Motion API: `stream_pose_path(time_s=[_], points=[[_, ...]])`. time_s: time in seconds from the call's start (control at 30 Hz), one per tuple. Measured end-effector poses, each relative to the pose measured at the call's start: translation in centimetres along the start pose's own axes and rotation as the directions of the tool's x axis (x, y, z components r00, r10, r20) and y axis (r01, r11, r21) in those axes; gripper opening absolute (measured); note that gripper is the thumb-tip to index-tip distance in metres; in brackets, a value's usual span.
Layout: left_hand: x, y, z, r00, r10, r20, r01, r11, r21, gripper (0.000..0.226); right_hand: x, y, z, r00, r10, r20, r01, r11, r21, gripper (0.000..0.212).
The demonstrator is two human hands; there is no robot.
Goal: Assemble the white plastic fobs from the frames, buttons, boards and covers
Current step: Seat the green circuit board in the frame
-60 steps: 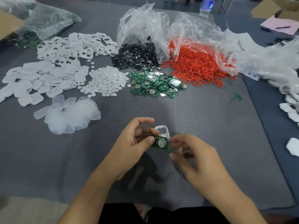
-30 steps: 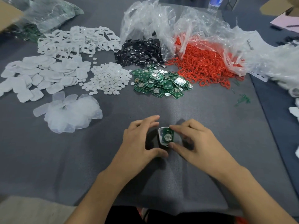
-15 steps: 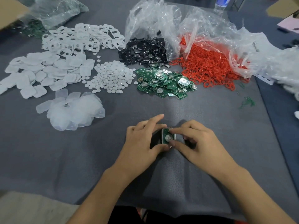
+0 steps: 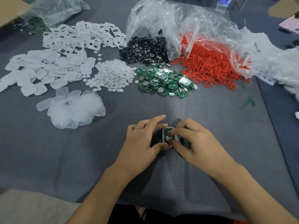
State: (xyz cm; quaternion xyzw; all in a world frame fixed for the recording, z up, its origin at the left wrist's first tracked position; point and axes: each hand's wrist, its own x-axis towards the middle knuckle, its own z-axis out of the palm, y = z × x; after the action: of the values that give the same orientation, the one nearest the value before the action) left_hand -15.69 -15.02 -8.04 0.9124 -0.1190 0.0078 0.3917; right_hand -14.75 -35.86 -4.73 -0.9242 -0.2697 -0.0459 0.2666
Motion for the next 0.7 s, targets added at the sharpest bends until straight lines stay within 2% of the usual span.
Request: stream_pose_path(time_s=[0.4, 0.7], points=[[-0.1, -0.2, 0.2, 1.0, 0.015, -0.021, -0.014, 0.999, 0.029, 0.072, -0.2, -0.2, 0.7, 0.997, 0.068, -0.036, -0.068, 0.998, 0.018, 0.019], [-0.2, -0.4, 0.5, 0.999, 0.031, -0.035, -0.029, 0.998, 0.055, 0.071, -0.8, -0.7, 1.5, 0.985, 0.119, -0.126, -0.111, 0.991, 0.069, 0.017]])
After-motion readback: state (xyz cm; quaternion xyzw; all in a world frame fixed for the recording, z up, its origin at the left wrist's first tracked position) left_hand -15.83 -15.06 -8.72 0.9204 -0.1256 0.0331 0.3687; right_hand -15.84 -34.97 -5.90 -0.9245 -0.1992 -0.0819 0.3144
